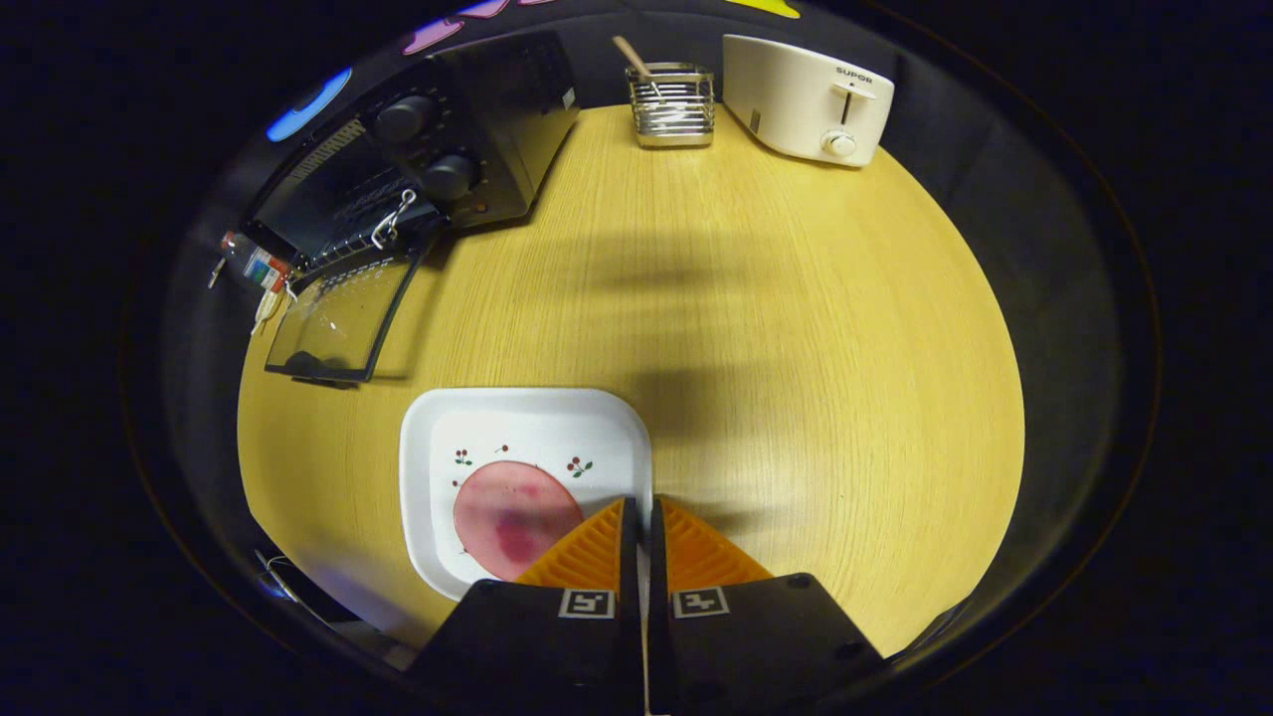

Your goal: Open the toaster oven, put the food inside, and close the toaster oven door.

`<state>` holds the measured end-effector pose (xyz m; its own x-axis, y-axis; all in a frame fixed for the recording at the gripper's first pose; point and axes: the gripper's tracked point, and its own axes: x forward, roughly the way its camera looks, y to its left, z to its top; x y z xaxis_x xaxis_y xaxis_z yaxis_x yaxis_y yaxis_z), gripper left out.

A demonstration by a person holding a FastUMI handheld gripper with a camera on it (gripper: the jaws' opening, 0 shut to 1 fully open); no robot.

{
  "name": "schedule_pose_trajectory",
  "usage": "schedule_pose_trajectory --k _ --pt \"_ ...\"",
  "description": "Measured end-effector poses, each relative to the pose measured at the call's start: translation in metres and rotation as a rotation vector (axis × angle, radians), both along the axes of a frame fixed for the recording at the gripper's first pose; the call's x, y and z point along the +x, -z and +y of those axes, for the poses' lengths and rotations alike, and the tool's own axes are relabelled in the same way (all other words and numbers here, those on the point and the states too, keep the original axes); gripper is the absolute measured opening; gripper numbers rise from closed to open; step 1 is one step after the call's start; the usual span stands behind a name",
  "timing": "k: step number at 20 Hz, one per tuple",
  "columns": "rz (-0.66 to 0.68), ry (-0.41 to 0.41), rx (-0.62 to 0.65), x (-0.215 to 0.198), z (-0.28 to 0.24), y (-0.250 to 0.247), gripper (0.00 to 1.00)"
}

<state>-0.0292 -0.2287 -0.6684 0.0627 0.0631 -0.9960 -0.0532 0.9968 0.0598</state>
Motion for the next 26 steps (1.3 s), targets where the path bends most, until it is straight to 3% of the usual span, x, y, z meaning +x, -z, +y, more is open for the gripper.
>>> schedule_pose_trajectory --k 4,8,11,16,23,26 --pt "0.08 0.067 0.121 -0.001 0.002 -0.001 0.07" --pt "0.196 0.231 0.361 -0.003 0.007 -0.003 0.06" --pt "0.237 0.359 0.463 -0.009 0.01 -0.006 0.05" --pt "0.243 0.455 0.558 -0.025 0.021 -0.018 0.05" --pt "0.118 0.712 0.764 -0.006 0.043 -0.092 0.04" --pt "0.082 0.746 0.755 -0.002 0.073 -0.1 0.04"
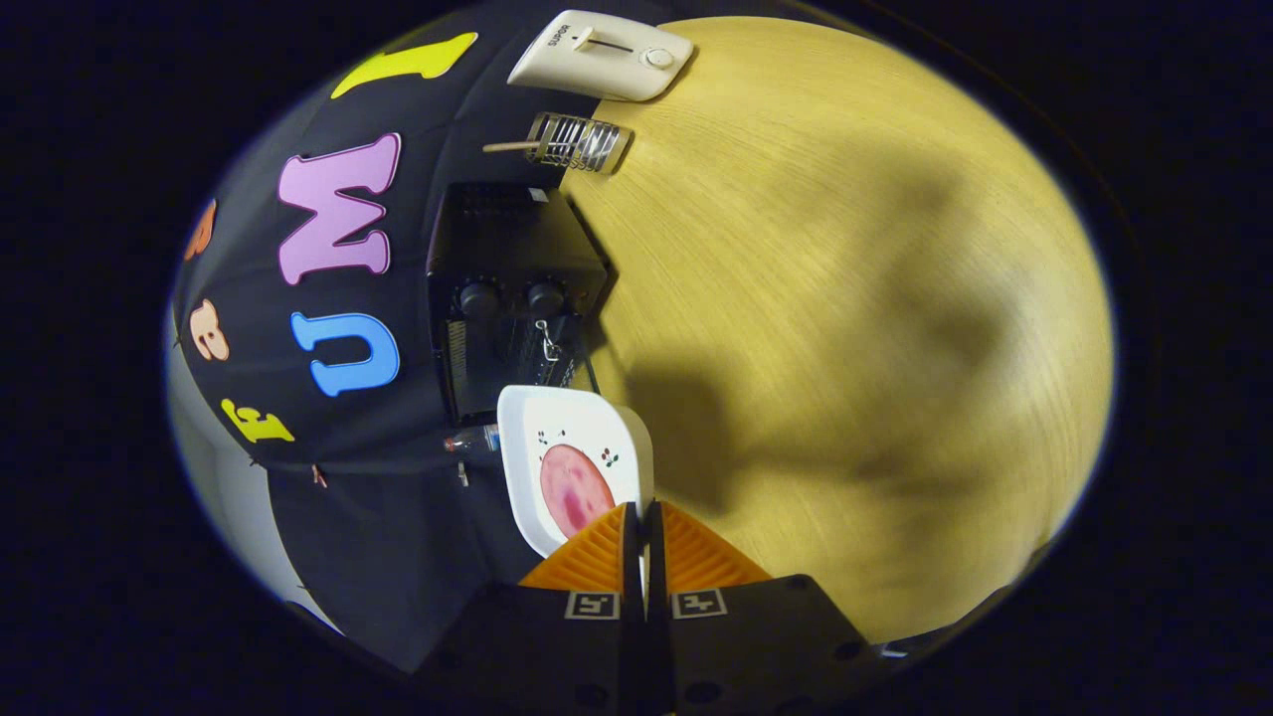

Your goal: Open the toaster oven, put the food inside, and close the toaster oven door.

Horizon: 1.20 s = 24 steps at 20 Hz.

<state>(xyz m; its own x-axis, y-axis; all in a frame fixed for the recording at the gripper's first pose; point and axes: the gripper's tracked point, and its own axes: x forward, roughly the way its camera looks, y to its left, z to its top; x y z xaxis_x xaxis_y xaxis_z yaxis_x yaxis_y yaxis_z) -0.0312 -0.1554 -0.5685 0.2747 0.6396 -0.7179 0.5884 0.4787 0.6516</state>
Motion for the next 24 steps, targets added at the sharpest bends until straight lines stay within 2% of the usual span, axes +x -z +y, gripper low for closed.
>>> schedule_pose_trajectory --k 3,6,14,18,24 --pt "-0.013 0.066 -0.015 0.015 0.039 0.004 0.04" --pt "0.012 0.201 -0.013 0.043 0.08 0.013 0.04" --pt "0.026 0.499 -0.148 0.117 0.146 0.041 0.04" --pt "0.076 0.718 -0.158 0.147 0.17 0.054 0.05" --pt "0.134 0.819 -0.175 0.181 0.206 0.08 0.05"
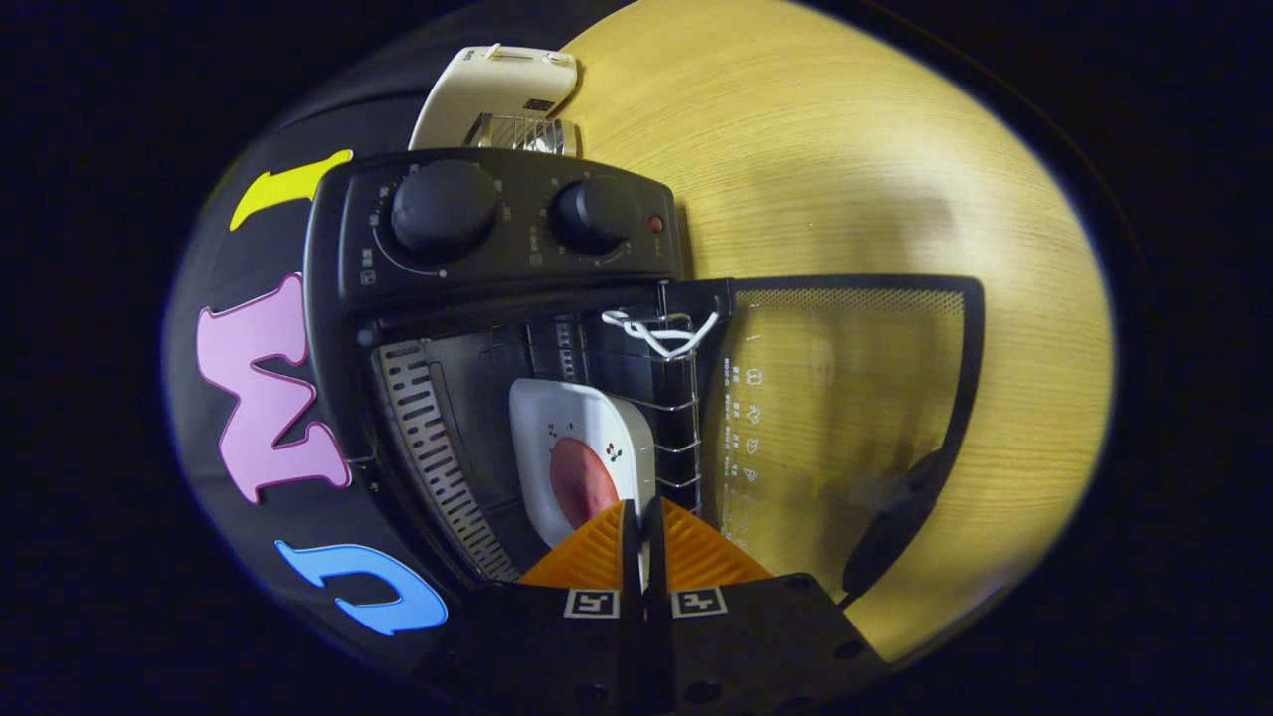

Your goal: Open the toaster oven, put the food inside, and close the toaster oven door.

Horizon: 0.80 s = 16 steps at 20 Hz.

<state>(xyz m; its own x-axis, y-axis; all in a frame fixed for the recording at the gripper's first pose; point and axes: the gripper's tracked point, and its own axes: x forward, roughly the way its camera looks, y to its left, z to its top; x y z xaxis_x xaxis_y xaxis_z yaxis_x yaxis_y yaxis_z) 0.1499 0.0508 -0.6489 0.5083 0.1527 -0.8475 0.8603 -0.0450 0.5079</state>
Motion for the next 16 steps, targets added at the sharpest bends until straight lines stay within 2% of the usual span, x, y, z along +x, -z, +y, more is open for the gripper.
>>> schedule_pose_trajectory --k 3,5,6,8,11,12,14,16 --pt "0.016 0.008 -0.046 0.011 0.0 0.008 0.05" --pt "0.011 0.006 -0.019 0.017 0.005 0.008 0.09" --pt "0.01 -0.004 -0.004 0.016 0.009 0.006 0.16" --pt "0.021 -0.048 -0.002 0.004 0.012 -0.001 0.25" --pt "-0.01 -0.138 0.026 -0.023 0.019 -0.027 0.25" --pt "-0.022 -0.194 0.013 -0.036 0.02 -0.037 0.25" --pt "-0.047 -0.312 -0.016 -0.064 0.02 -0.052 0.55" --pt "-0.063 -0.386 -0.056 -0.083 0.009 -0.066 0.85"
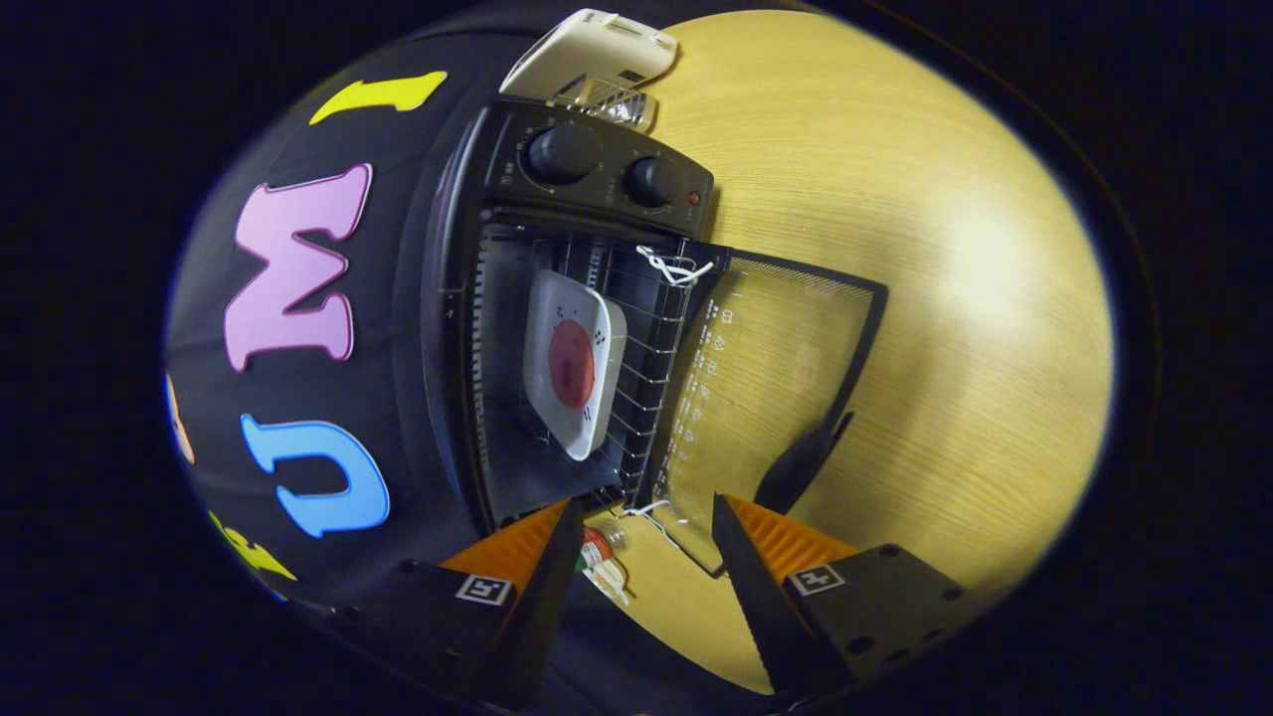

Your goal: Open the toaster oven, put the food inside, and close the toaster oven door.

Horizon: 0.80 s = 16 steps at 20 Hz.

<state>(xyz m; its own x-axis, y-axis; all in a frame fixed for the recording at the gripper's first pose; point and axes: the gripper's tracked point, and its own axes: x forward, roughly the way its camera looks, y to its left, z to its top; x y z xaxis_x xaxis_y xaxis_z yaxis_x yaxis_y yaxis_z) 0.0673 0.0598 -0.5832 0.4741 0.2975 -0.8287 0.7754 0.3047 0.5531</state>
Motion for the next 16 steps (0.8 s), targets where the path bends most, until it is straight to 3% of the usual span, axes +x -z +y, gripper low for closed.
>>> schedule_pose_trajectory --k 2,4,11,16 --pt "-0.025 -0.083 -0.071 -0.016 -0.007 -0.008 0.86" --pt "-0.051 -0.208 -0.165 -0.035 -0.012 -0.013 0.98" --pt "-0.082 -0.814 -0.612 -0.088 -0.021 0.021 0.99" --pt "-0.044 -1.028 -0.751 -0.102 -0.008 0.073 0.99"
